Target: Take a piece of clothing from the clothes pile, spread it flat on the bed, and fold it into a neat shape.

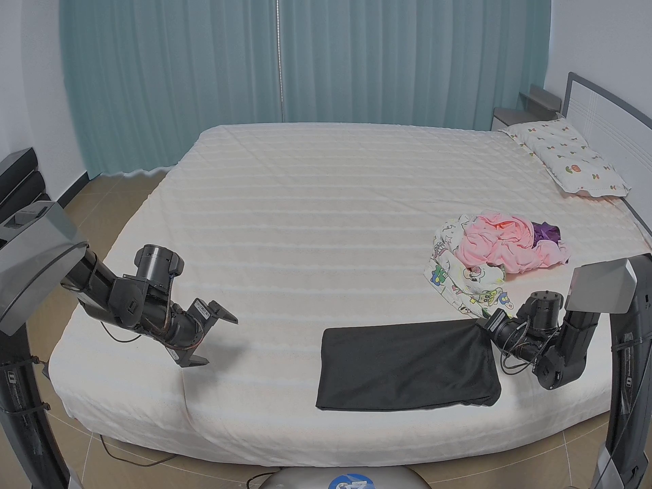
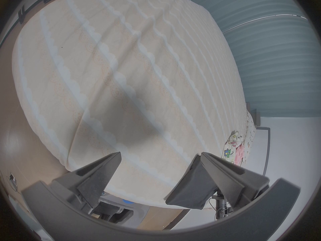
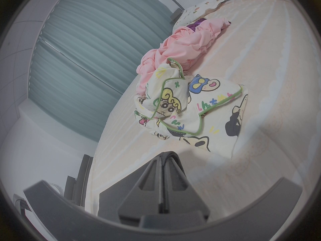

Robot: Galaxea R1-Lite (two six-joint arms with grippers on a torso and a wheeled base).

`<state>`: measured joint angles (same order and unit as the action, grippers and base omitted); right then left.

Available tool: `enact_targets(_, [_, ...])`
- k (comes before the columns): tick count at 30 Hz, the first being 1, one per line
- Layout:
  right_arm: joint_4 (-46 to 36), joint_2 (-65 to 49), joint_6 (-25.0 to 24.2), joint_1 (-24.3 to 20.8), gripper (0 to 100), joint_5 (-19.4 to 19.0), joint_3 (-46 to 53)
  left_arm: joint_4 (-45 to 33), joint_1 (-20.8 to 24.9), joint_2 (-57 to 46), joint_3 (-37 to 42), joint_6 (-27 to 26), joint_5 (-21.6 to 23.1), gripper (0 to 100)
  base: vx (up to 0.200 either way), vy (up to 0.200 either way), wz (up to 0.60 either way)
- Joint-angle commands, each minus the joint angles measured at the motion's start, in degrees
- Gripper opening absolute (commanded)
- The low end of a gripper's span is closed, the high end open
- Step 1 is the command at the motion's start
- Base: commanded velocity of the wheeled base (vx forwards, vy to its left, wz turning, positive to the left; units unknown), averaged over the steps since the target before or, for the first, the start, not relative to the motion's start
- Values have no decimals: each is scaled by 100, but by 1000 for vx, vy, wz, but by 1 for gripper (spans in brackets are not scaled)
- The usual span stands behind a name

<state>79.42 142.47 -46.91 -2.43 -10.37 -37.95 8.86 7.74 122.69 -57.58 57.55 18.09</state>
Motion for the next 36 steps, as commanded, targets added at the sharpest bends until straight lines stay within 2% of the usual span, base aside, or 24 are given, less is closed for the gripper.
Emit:
enact_targets(1, [-6, 18, -2, 5, 100, -17, -2, 1, -1, 10, 1, 2, 1, 100, 0, 0, 0])
enact_targets(9, [100, -79, 94, 111, 100, -193, 288, 1, 8, 27, 1, 2, -95, 100, 0, 0, 0])
enact_targets(11, [346, -158, 340, 163, 100, -676, 605, 10, 8, 45, -8, 2, -122, 100, 0, 0, 0])
enact_targets(13, [390, -167, 402, 181, 100, -782, 666, 10, 17, 45, -8, 2, -113, 100, 0, 0, 0])
enact_targets(14, [460, -158, 762, 234, 100, -1248, 938, 10, 26, 45, -8, 2, -122, 100, 0, 0, 0])
enact_targets(15, [451, -123, 912, 216, 100, -1309, 974, 10, 26, 45, -8, 2, -113, 100, 0, 0, 0])
enact_targets(18, [407, 9, 1316, 120, 100, -1318, 965, 10, 34, 45, -8, 2, -122, 100, 0, 0, 0])
enact_targets(24, [56, 97, 1747, -100, 100, -1309, 815, 19, 34, 54, -8, 2, -122, 100, 0, 0, 0])
enact_targets(27, [12, 105, 1755, -109, 100, -1309, 736, 19, 43, 54, -8, 2, -122, 100, 0, 0, 0])
enact_targets(29, [12, 132, 1773, -302, 100, -1327, 684, 19, 43, 54, -8, 2, -122, 100, 0, 0, 0])
enact_targets(36, [82, 211, 1791, -531, 100, -1511, 640, 19, 43, 54, -17, 2, -122, 100, 0, 0, 0])
